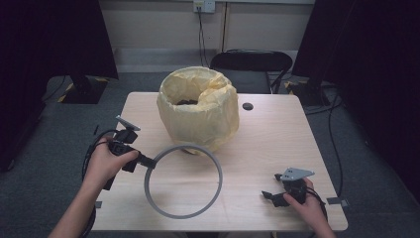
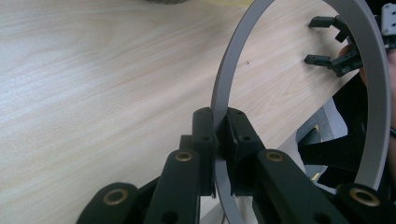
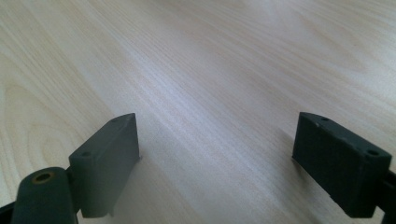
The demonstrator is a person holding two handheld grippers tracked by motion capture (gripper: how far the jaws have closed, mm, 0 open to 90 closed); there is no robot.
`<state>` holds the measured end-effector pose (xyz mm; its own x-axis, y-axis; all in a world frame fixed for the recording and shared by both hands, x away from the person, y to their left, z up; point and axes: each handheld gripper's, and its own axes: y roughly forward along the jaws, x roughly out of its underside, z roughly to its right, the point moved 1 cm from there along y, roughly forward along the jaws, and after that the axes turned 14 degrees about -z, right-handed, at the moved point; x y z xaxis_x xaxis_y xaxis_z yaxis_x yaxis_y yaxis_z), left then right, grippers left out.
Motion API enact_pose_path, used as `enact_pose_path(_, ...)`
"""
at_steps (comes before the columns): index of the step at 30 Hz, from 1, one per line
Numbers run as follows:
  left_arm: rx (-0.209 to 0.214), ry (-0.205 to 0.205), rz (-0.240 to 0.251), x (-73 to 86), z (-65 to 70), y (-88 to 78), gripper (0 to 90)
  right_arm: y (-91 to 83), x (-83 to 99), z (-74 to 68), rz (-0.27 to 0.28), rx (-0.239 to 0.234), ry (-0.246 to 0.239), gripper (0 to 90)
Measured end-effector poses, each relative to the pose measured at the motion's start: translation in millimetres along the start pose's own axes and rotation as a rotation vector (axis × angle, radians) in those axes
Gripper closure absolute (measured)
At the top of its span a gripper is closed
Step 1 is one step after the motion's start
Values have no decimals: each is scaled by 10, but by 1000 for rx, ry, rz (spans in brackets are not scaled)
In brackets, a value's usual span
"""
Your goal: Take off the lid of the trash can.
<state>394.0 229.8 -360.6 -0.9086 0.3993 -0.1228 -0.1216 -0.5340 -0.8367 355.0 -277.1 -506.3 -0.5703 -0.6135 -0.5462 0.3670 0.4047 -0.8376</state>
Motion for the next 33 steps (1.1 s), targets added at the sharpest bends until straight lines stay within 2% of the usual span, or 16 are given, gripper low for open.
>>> enact_pose_path(15,4,-15,-16,5,-173,221,834,0,0,0,0,0,0,137)
enact_pose_path(22,-7,-21,-22,10,-261,315,833,0,0,0,0,0,0,137)
enact_pose_path(31,-9,-54,-27,18,-418,467,833,0,0,0,0,0,0,137)
enact_pose_path(33,-6,-73,-31,21,-456,502,833,0,0,0,0,0,0,137)
